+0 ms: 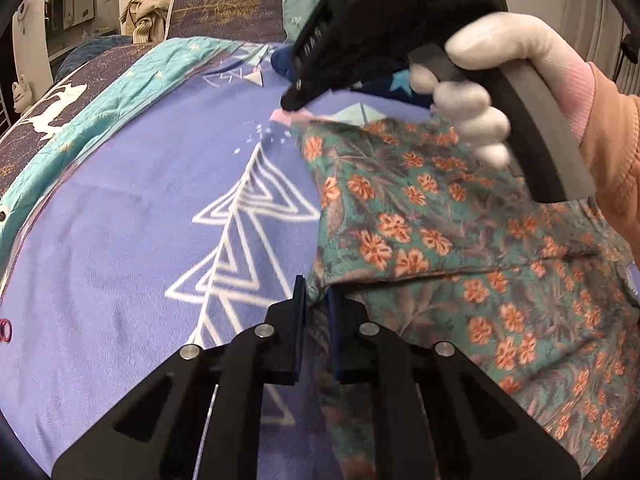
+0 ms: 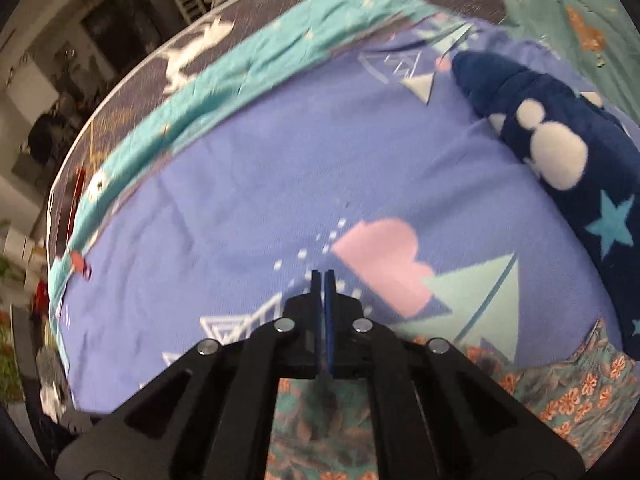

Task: Fold small clothes

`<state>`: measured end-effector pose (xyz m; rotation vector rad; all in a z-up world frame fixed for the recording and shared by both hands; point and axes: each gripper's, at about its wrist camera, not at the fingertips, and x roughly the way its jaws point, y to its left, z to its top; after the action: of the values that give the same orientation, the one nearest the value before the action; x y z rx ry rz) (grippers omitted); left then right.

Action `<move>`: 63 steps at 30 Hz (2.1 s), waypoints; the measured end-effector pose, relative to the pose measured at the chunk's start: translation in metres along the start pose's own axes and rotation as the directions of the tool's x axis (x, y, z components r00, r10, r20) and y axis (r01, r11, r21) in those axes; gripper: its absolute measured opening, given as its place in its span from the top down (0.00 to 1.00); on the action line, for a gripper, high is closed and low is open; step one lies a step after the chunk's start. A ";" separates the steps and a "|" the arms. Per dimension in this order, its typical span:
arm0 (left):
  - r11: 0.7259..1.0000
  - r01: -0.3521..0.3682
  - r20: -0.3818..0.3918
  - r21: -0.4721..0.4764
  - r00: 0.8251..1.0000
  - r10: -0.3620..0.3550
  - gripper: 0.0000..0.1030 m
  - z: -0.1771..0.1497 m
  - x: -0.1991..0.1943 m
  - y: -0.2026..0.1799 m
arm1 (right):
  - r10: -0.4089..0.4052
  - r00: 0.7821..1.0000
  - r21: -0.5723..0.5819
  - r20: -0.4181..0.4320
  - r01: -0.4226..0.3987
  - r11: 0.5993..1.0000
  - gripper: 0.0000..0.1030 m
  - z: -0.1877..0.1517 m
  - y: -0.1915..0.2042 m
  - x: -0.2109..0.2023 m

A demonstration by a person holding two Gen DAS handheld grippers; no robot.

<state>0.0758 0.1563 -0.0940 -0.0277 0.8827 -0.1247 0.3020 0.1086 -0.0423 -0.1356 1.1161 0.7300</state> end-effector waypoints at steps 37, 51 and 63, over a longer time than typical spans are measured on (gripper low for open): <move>0.969 0.202 -0.024 0.141 0.979 -0.201 0.64 0.045 0.006 -0.124 | -0.514 0.786 0.825 0.344 0.009 0.565 0.70 -0.437 -0.247 -0.337; 0.951 0.203 -0.090 0.233 0.978 -0.187 0.54 0.044 0.046 -0.195 | -0.631 0.702 0.924 0.329 -0.377 0.062 0.50 -0.627 -0.359 -0.392; 0.951 0.191 -0.046 0.243 0.982 -0.186 0.54 0.039 0.042 -0.194 | -0.685 0.680 0.917 0.264 -0.396 -0.040 0.79 -0.608 -0.394 -0.403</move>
<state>0.1136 -0.0427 -0.0868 0.1226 0.8806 -0.4139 -0.0255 -0.6520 -0.0755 1.2837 0.5135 -0.5383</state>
